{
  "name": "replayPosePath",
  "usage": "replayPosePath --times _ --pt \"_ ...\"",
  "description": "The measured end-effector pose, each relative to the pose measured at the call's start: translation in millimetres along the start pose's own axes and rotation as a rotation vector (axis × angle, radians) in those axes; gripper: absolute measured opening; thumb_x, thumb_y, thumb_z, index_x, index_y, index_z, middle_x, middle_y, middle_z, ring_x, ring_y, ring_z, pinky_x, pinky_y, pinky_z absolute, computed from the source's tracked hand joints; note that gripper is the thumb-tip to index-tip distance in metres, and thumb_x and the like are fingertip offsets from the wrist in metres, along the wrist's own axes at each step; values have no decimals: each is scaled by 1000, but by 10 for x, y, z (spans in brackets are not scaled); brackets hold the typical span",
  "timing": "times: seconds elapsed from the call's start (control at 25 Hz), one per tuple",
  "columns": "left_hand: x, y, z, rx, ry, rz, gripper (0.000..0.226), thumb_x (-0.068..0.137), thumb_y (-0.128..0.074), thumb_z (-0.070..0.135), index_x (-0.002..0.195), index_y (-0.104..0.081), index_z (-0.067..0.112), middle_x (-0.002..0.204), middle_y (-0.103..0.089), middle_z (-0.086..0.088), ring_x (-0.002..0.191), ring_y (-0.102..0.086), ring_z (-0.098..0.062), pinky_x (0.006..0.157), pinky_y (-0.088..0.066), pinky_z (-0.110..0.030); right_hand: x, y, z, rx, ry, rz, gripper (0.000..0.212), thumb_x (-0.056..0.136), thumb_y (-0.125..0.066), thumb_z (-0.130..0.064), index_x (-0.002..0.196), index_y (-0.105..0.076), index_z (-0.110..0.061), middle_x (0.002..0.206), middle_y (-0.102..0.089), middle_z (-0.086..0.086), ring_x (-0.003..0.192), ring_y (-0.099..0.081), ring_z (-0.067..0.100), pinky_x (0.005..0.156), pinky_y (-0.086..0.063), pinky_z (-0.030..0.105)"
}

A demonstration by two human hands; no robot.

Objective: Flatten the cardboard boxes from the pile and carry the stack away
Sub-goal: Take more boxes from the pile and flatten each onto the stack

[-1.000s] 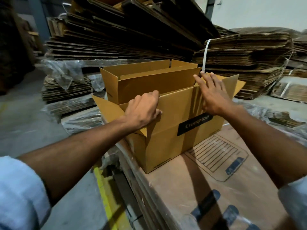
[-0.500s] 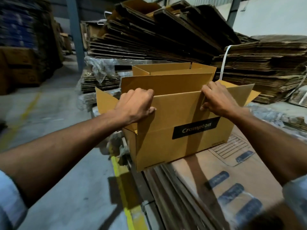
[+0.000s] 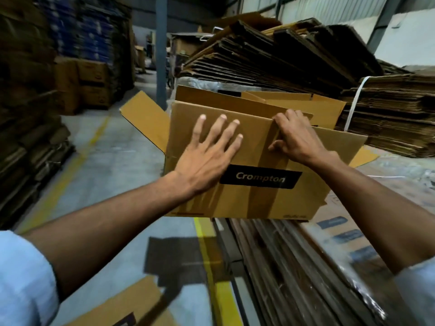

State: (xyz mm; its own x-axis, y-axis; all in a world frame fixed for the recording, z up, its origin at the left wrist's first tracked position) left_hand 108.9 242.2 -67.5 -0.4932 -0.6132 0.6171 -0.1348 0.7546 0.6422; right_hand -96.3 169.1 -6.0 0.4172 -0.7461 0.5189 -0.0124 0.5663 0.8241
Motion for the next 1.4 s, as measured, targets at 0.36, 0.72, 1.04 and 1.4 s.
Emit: replayPosePath --times 0.36,0.72,1.04,1.4 --pt "-1246 500 -298 90 206 -215 75 92 -59 42 155 -26 16 166 9 -17 151 8 -43 110 -10 -76 -182 603 -1531 127 225 76 74 85 -77 -32 146 -38 -17 121 -47 14 106 -44 29 90 -38 41" --pt "-2436 907 -327 128 426 -378 82 82 -69 42 151 -32 18 166 4 -15 151 5 -41 106 -17 -80 -559 656 -2637 211 451 55 79 83 -78 -30 149 -34 -24 116 -47 14 103 -45 30 87 -37 42" --pt "-3471 1225 -358 103 530 -549 89 85 -66 50 155 -21 19 164 17 -15 150 17 -42 109 -15 -79 -982 650 -3615 252 566 -36 81 84 -78 -31 151 -32 -22 116 -48 16 102 -48 29 85 -36 40" --pt "-4685 1470 -457 4 599 -657 86 94 -50 54 158 -4 19 160 30 -14 148 24 -42 113 -11 -75 -1522 607 -4762 318 617 -115 77 88 -73 -26 151 -28 -27 114 -46 13 93 -40 21 84 -33 40"
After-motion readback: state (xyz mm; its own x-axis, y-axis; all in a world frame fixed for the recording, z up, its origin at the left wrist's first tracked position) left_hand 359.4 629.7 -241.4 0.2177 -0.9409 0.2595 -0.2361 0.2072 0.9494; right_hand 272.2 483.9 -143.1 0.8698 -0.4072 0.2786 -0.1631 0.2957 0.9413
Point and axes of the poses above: each hand's wrist, its own x-axis towards the middle knuckle, its own y-axis out of the back of the hand, z = x × y, the point moved 5 cm from there along x, towards the middle knuckle
